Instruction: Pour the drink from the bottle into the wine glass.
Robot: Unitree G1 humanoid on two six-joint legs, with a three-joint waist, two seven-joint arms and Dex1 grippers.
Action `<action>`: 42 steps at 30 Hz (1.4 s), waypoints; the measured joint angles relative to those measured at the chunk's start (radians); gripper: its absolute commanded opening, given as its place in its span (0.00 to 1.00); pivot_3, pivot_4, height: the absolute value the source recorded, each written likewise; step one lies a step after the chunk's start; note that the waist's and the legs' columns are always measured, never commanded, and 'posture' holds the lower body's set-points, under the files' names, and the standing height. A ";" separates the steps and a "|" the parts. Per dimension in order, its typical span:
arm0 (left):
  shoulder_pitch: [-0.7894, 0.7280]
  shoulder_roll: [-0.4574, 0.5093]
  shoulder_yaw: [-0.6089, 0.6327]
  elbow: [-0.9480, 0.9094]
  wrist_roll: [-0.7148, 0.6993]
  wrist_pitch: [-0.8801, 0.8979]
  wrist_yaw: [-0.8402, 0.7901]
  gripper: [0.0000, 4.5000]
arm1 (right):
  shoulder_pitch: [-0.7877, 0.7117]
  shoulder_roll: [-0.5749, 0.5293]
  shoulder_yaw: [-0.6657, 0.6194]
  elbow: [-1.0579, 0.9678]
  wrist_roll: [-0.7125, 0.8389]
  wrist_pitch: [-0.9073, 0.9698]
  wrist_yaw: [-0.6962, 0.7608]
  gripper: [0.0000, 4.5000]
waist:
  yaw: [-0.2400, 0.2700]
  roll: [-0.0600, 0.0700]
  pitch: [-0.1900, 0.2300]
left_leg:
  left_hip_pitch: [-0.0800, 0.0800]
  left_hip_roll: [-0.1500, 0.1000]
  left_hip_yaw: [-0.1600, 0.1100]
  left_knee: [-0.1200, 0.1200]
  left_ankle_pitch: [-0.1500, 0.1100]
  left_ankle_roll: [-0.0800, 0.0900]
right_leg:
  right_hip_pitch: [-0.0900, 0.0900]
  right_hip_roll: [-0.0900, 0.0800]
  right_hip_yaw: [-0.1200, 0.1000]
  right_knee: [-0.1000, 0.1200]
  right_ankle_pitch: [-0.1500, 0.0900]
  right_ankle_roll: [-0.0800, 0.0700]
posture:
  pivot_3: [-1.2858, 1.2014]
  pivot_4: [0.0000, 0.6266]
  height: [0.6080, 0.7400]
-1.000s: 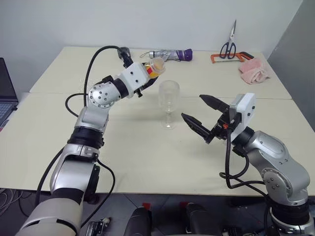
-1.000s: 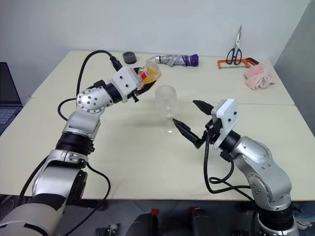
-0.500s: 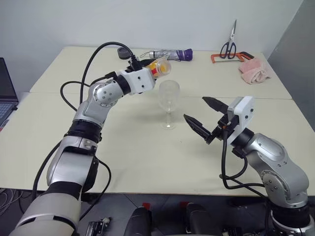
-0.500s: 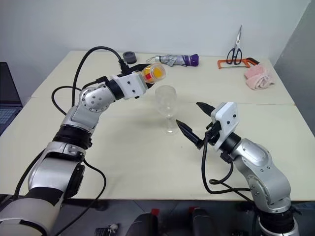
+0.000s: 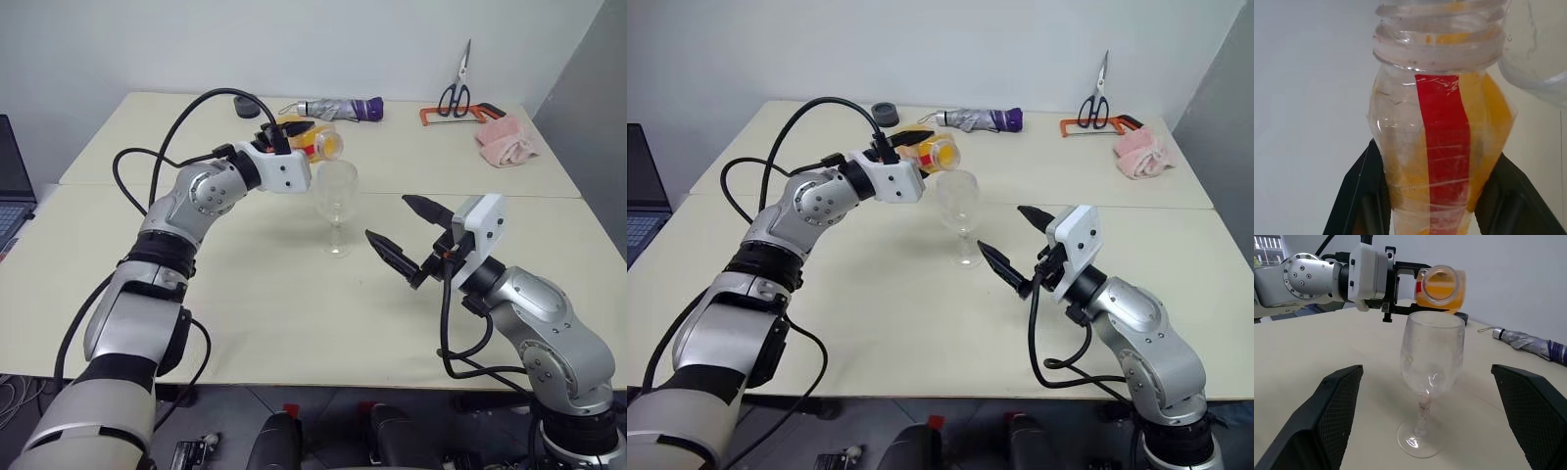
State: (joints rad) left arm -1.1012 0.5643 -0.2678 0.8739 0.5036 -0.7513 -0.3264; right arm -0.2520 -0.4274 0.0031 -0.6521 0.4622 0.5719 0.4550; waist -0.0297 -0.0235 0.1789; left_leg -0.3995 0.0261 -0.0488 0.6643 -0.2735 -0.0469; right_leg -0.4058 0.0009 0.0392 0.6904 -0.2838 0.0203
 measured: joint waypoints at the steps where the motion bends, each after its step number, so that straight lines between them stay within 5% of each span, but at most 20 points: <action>1: -0.004 0.003 -0.005 0.002 0.012 -0.004 0.011 0.38 | 0.002 0.000 0.000 0.000 0.000 0.000 0.000 1.00 | 0.000 0.000 0.000 | 0.000 0.000 0.000 0.000 0.000 0.000 | 0.000 0.000 0.000 0.000 0.000 0.000 | 0.52 0.24 1.00; 42: -0.084 0.034 -0.094 0.070 0.171 -0.080 0.190 0.38 | 0.077 -0.018 -0.025 -0.019 0.065 -0.073 0.047 1.00 | 0.000 0.000 0.000 | 0.000 0.000 0.000 0.001 0.000 0.000 | 0.000 0.000 0.000 0.002 0.000 0.000 | 0.52 0.24 1.00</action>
State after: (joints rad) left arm -1.1853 0.5987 -0.3614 0.9440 0.6742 -0.8310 -0.1368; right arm -0.1747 -0.4458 -0.0214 -0.6713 0.5273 0.4985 0.5019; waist -0.0297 -0.0235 0.1788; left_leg -0.3991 0.0257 -0.0486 0.6649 -0.2734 -0.0470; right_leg -0.4059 0.0007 0.0394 0.6921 -0.2838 0.0203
